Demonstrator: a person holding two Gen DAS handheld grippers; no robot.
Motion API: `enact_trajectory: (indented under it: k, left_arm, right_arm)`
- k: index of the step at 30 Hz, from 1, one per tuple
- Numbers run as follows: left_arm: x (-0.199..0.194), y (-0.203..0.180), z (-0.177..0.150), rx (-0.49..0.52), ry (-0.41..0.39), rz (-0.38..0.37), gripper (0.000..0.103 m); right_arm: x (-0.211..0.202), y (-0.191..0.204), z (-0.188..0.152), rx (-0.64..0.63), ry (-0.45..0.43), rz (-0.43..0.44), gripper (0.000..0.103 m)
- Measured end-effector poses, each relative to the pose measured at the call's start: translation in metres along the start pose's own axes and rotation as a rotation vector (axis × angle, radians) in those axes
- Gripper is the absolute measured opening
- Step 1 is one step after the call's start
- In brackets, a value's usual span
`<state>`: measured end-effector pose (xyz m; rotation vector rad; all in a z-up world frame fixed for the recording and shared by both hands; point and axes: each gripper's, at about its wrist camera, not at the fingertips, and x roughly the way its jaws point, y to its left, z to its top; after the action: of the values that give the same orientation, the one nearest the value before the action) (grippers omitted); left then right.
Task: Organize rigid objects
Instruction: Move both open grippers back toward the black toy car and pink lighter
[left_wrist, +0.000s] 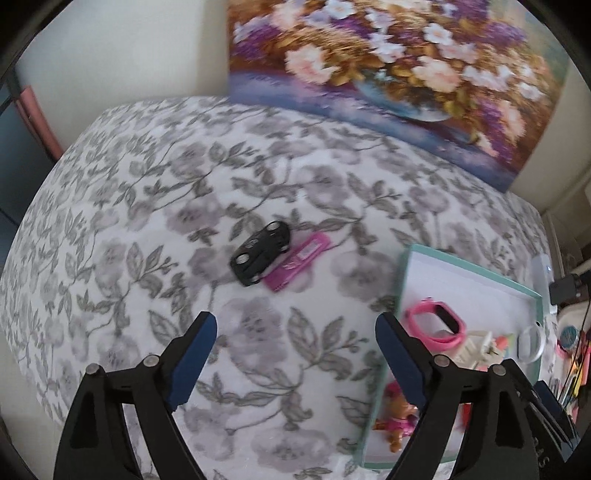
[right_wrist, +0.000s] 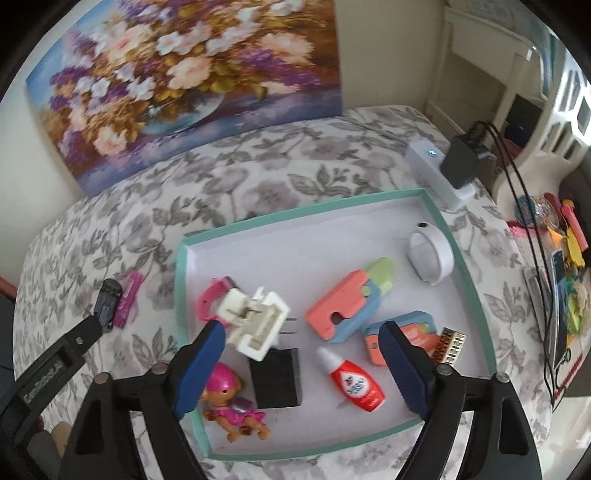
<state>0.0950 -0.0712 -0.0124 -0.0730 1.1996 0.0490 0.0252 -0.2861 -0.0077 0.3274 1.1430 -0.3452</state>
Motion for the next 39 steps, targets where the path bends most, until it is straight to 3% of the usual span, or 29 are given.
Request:
enact_trajectory:
  k: [3, 10, 21, 27, 39]
  left_arm:
    - [0.003, 0.016, 0.002, -0.036, 0.013, 0.017, 0.089]
    - [0.005, 0.056, 0.007, -0.114, 0.027, 0.033, 0.089]
    - [-0.002, 0.114, 0.013, -0.211, 0.007, 0.052, 0.089]
    - [0.005, 0.127, 0.018, -0.234, 0.008, 0.067, 0.089]
    - [0.04, 0.131, 0.03, -0.254, 0.052, 0.019, 0.089]
  right_arm:
    - [0.0, 0.012, -0.002, -0.018, 0.005, 0.025, 0.097]
    - [-0.001, 0.041, -0.006, -0.078, -0.006, 0.019, 0.102]
    - [0.001, 0.085, -0.013, -0.142, -0.005, 0.051, 0.103]
    - [0.011, 0.104, -0.016, -0.17, 0.011, 0.062, 0.103]
    - [0.028, 0.144, -0.018, -0.255, 0.009, 0.072, 0.103]
